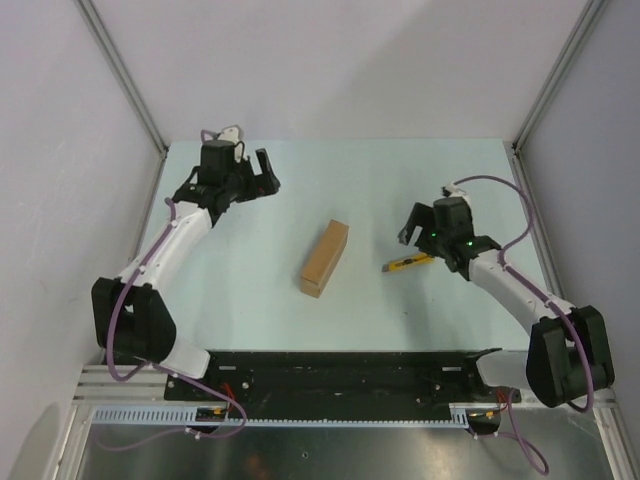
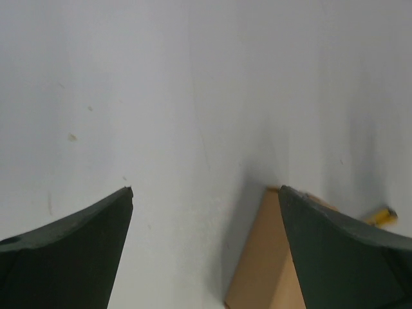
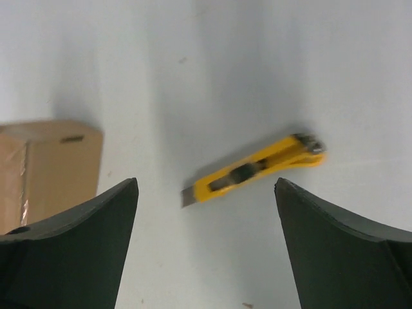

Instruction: Unpack the express box

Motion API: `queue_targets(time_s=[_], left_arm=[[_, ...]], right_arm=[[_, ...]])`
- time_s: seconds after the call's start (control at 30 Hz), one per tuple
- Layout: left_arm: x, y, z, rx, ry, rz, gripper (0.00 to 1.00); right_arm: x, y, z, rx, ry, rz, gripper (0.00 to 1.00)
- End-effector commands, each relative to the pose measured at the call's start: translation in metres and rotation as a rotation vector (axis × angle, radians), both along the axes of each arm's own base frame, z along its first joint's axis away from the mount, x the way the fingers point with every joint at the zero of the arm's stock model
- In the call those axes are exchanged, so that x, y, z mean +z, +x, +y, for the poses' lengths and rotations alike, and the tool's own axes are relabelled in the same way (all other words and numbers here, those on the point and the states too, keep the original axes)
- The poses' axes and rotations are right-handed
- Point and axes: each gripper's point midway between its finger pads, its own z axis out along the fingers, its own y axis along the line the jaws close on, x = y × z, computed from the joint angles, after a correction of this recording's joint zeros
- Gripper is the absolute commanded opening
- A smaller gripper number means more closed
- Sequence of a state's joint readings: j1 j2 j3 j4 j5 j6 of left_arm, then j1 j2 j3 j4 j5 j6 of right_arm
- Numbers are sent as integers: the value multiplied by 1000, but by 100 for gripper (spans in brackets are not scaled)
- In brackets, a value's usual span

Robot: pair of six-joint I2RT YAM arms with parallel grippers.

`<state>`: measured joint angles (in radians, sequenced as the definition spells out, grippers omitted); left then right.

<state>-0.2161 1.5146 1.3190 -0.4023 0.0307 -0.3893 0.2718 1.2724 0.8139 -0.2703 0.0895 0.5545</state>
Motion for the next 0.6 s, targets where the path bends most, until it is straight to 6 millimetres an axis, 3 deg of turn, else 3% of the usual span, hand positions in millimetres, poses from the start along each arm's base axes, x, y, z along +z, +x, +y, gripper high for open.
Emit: queue_targets(time_s=[0.0, 0.07, 0.13, 0.2, 0.37, 0.43, 0.57], left_arm=[[8, -40, -42, -175, -31, -27, 96], [-4, -59, -54, -225, -35, -5, 92], [-7, -78, -76, -307, -48, 2, 87], [-8, -98, -100, -419, -51, -14, 87], [-17, -115, -113, -467, 13, -27, 92], [-21, -116, -113, -468, 11, -18, 90], [-30, -116, -112, -458, 26, 2, 86]], right_arm=[[28, 7, 72, 255, 12, -153, 82], [27, 1, 112, 370, 40, -185, 78], [21, -3, 139, 447, 98, -181, 74], [25, -6, 168, 529, 208, -197, 61], [2, 5, 196, 572, 286, -166, 51], [3, 6, 209, 607, 288, -183, 51], [2, 10, 231, 653, 282, -212, 61]])
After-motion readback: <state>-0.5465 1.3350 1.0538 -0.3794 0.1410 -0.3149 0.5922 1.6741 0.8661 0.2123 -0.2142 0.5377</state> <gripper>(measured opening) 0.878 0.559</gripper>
